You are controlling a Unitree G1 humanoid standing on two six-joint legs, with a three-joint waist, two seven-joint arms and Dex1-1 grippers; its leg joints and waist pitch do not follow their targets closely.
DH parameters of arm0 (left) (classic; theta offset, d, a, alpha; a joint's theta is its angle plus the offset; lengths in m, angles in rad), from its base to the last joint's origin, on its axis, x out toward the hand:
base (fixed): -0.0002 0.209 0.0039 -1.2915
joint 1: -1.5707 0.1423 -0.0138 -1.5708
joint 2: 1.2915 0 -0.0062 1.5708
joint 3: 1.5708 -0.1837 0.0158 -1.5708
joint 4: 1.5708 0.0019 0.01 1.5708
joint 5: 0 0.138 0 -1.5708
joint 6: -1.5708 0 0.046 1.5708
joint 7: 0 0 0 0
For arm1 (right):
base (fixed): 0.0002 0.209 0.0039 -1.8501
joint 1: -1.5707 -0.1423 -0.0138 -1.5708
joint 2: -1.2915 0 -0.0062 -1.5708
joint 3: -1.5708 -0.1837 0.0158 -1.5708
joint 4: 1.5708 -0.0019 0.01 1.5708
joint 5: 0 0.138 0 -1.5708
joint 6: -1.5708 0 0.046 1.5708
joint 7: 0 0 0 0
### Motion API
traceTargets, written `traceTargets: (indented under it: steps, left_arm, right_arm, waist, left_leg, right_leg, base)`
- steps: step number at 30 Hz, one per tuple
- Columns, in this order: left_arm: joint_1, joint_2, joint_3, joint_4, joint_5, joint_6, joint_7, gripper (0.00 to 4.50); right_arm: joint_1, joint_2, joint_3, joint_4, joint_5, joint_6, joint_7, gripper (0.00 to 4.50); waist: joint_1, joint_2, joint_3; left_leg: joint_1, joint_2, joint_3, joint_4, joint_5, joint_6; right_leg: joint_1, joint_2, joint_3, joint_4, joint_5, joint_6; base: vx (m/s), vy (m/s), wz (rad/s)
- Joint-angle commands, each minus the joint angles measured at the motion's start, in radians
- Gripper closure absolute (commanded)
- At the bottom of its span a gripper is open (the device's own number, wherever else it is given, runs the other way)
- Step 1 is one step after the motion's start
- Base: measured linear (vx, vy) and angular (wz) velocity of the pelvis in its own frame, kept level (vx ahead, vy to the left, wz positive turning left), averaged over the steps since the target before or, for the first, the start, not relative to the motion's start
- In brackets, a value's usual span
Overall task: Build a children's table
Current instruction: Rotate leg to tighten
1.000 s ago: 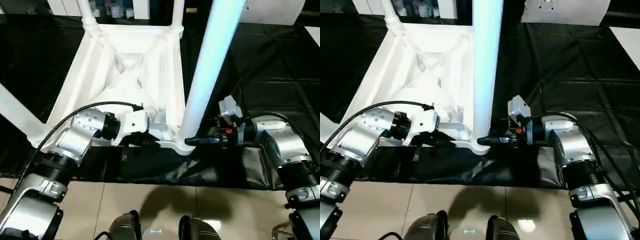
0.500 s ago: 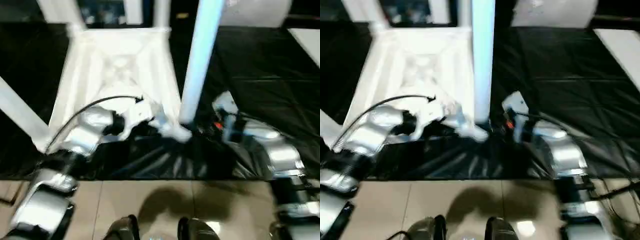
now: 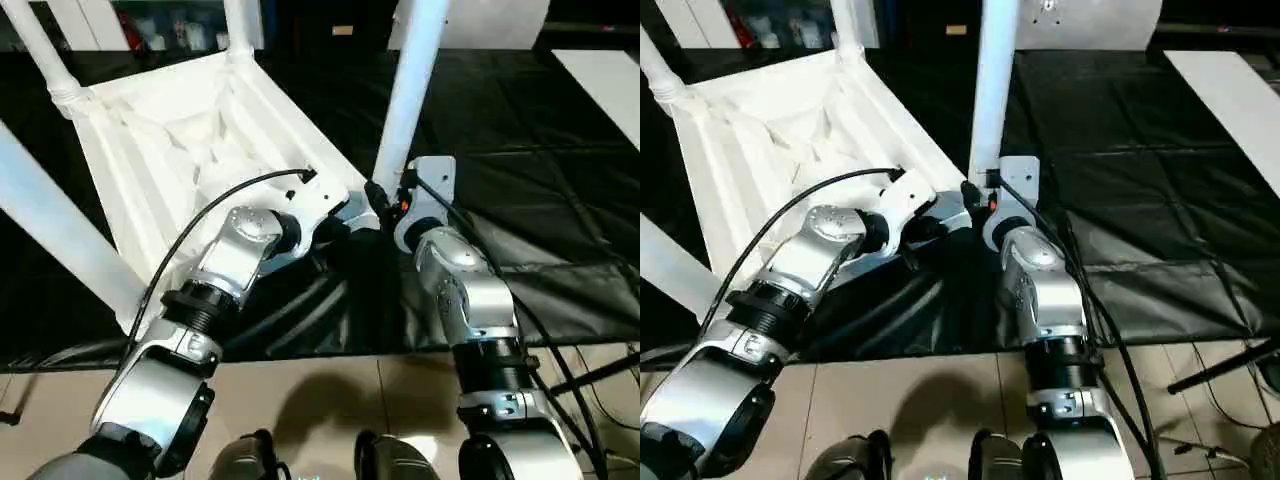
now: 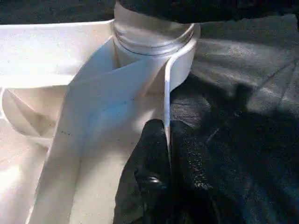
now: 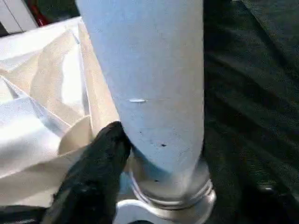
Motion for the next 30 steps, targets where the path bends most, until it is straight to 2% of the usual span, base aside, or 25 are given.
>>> traceTargets:
  steps: [1, 3, 4, 5, 8, 9, 10, 11, 12, 13, 15, 16, 18, 20, 21, 24, 25, 26, 28, 30]
  left_arm:
    - [0.004, -0.045, -0.033, -0.009, -0.024, -0.032, -0.007, 4.50]
    - [0.023, -0.013, -0.043, -0.029, -0.018, -0.052, -0.049, 4.50]
    - [0.036, 0.009, -0.049, -0.041, -0.017, -0.069, -0.079, 4.50]
    - [0.042, 0.018, -0.051, -0.046, -0.017, -0.078, -0.092, 4.50]
    - [0.070, 0.067, -0.054, -0.051, -0.022, -0.120, -0.148, 4.50]
    - [0.077, 0.079, -0.055, -0.051, -0.023, -0.137, -0.164, 4.50]
    - [0.083, 0.088, -0.056, -0.053, -0.024, -0.148, -0.177, 4.50]
    - [0.094, 0.110, -0.060, -0.058, -0.028, -0.169, -0.206, 4.50]
    - [0.095, 0.113, -0.060, -0.059, -0.028, -0.173, -0.210, 4.50]
    - [0.103, 0.127, -0.062, -0.064, -0.034, -0.190, -0.236, 4.50]
    - [0.110, 0.142, -0.063, -0.071, -0.040, -0.197, -0.259, 4.50]
    - [0.123, 0.174, -0.070, -0.081, -0.050, -0.245, -0.314, 4.50]
    - [0.139, 0.219, -0.080, -0.094, -0.062, -0.311, -0.393, 4.50]
    - [0.149, 0.241, -0.081, -0.105, -0.077, -0.328, -0.440, 4.50]
    - [0.153, 0.252, -0.080, -0.110, -0.084, -0.342, -0.465, 4.50]
    - [0.163, 0.285, -0.082, -0.129, -0.103, -0.355, -0.531, 4.50]
    - [0.167, 0.297, -0.086, -0.133, -0.107, -0.366, -0.557, 4.50]
    - [0.169, 0.306, -0.090, -0.136, -0.108, -0.374, -0.575, 4.50]
    - [0.173, 0.325, -0.102, -0.141, -0.105, -0.392, -0.601, 4.50]
    - [0.175, 0.333, -0.109, -0.144, -0.103, -0.401, -0.612, 4.50]
  right_arm:
    - [0.024, 0.042, 0.048, 0.050, 0.046, 0.027, 0.042, 1.44]
    - [0.034, -0.001, 0.035, 0.032, 0.071, -0.007, 0.110, 1.40]
    - [0.044, -0.043, 0.045, 0.018, 0.076, -0.032, 0.180, 1.13]
    - [0.050, -0.062, 0.053, 0.011, 0.075, -0.044, 0.216, 1.13]
    - [0.063, -0.162, 0.069, -0.010, 0.078, -0.068, 0.356, 0.92]
    - [0.065, -0.190, 0.075, -0.012, 0.078, -0.078, 0.390, 0.83]
    - [0.065, -0.210, 0.080, -0.012, 0.073, -0.081, 0.408, 0.70]
    - [0.062, -0.256, 0.096, -0.004, 0.069, -0.106, 0.467, 0.60]
    - [0.061, -0.262, 0.098, -0.003, 0.069, -0.109, 0.475, 0.54]
    - [0.059, -0.289, 0.105, 0.000, 0.075, -0.119, 0.524, 0.54]
    - [0.058, -0.316, 0.116, 0.002, 0.081, -0.133, 0.578, 0.54]
    - [0.059, -0.364, 0.140, 0.001, 0.094, -0.169, 0.691, 0.54]
    - [0.057, -0.409, 0.163, 0.008, 0.112, -0.210, 0.813, 0.54]
    - [0.055, -0.429, 0.174, 0.010, 0.131, -0.218, 0.882, 0.54]
    - [0.055, -0.443, 0.184, 0.011, 0.142, -0.220, 0.923, 0.54]
    - [0.051, -0.476, 0.206, 0.020, 0.164, -0.225, 1.027, 0.54]
    - [0.046, -0.484, 0.210, 0.032, 0.169, -0.224, 1.055, 0.70]
    - [0.042, -0.491, 0.216, 0.040, 0.170, -0.226, 1.076, 0.88]
    - [0.035, -0.506, 0.232, 0.058, 0.168, -0.236, 1.122, 0.88]
    - [0.031, -0.511, 0.238, 0.065, 0.168, -0.239, 1.143, 1.04]
  waist:
    - [0.002, -0.006, -0.064]
    - [0.005, -0.006, -0.065]
    - [0.007, -0.004, -0.066]
    - [0.007, -0.005, -0.068]
    - [0.007, -0.004, -0.076]
    - [0.005, -0.006, -0.080]
    - [0.004, -0.008, -0.081]
    - [0.005, -0.012, -0.080]
    - [0.005, -0.012, -0.080]
    - [0.006, -0.010, -0.073]
    - [0.009, -0.009, -0.069]
    - [0.009, -0.012, -0.068]
    - [0.010, -0.010, -0.069]
    - [0.009, -0.009, -0.069]
    - [0.012, -0.007, -0.072]
    - [0.018, -0.007, -0.079]
    - [0.020, -0.006, -0.080]
    - [0.021, -0.006, -0.081]
    - [0.024, -0.007, -0.083]
    - [0.025, -0.007, -0.083]
  left_leg:
    - [0.023, 0.076, -0.040, -0.076, -0.214, 0.045]
    - [0.020, 0.076, -0.040, -0.077, -0.202, 0.053]
    - [0.019, 0.077, -0.040, -0.076, -0.187, 0.061]
    - [0.016, 0.078, -0.041, -0.075, -0.175, 0.067]
    - [0.013, 0.075, -0.037, -0.065, -0.094, 0.106]
    - [0.008, 0.074, -0.036, -0.060, -0.053, 0.130]
    - [0.007, 0.073, -0.034, -0.057, -0.038, 0.141]
    - [0.006, 0.069, -0.032, -0.053, -0.030, 0.165]
    - [0.006, 0.069, -0.032, -0.053, -0.030, 0.165]
    - [0.006, 0.073, -0.032, -0.056, -0.077, 0.162]
    - [0.012, 0.076, -0.032, -0.059, -0.122, 0.138]
    - [0.013, 0.079, -0.034, -0.061, -0.143, 0.125]
    - [0.015, 0.082, -0.036, -0.063, -0.161, 0.113]
    - [0.015, 0.084, -0.035, -0.064, -0.150, 0.116]
    - [0.018, 0.085, -0.033, -0.062, -0.140, 0.123]
    - [0.016, 0.088, -0.030, -0.058, -0.085, 0.145]
    - [0.016, 0.088, -0.029, -0.054, -0.065, 0.158]
    - [0.016, 0.088, -0.029, -0.053, -0.058, 0.163]
    - [0.013, 0.088, -0.028, -0.049, -0.036, 0.177]
    - [0.013, 0.088, -0.028, -0.048, -0.043, 0.177]
  right_leg:
    - [0.031, -0.105, 0.062, -0.084, -0.291, -0.180]
    - [0.035, -0.105, 0.061, -0.084, -0.283, -0.176]
    - [0.036, -0.105, 0.061, -0.081, -0.259, -0.177]
    - [0.039, -0.104, 0.059, -0.078, -0.237, -0.180]
    - [0.046, -0.098, 0.057, -0.060, -0.080, -0.223]
    - [0.050, -0.096, 0.055, -0.050, 0.003, -0.242]
    - [0.051, -0.095, 0.055, -0.046, 0.039, -0.250]
    - [0.052, -0.096, 0.054, -0.046, 0.068, -0.264]
    - [0.052, -0.096, 0.054, -0.046, 0.068, -0.264]
    - [0.049, -0.098, 0.051, -0.057, -0.027, -0.260]
    - [0.046, -0.098, 0.052, -0.067, -0.141, -0.245]
    - [0.045, -0.099, 0.051, -0.070, -0.197, -0.235]
    - [0.043, -0.099, 0.052, -0.071, -0.236, -0.224]
    - [0.041, -0.097, 0.052, -0.067, -0.214, -0.228]
    - [0.040, -0.095, 0.052, -0.064, -0.184, -0.239]
    - [0.042, -0.094, 0.050, -0.047, -0.075, -0.274]
    - [0.040, -0.093, 0.050, -0.043, -0.037, -0.284]
    - [0.040, -0.093, 0.050, -0.041, -0.024, -0.290]
    - [0.040, -0.092, 0.048, -0.035, 0.012, -0.298]
    - [0.039, -0.094, 0.048, -0.035, 0.002, -0.299]
  base:
    - [0.000, 0.000, 0.00]
    - [0.000, 0.000, 0.00]
    - [0.000, 0.000, 0.00]
    - [0.000, 0.000, 0.00]
    - [0.000, 0.000, 0.00]
    - [0.000, 0.000, 0.00]
    - [0.000, 0.000, 0.00]
    - [0.000, 0.000, 0.00]
    - [0.000, 0.000, 0.00]
    - [0.000, 0.000, 0.00]
    - [0.000, 0.000, 0.00]
    - [0.000, 0.000, 0.00]
    - [0.000, 0.000, 0.00]
    - [0.000, 0.000, 0.00]
    - [0.000, 0.000, 0.00]
    - [0.000, 0.000, 0.00]
    - [0.000, 0.000, 0.00]
    - [0.000, 0.000, 0.00]
    - [0.000, 0.000, 0.00]
    - [0.000, 0.000, 0.00]
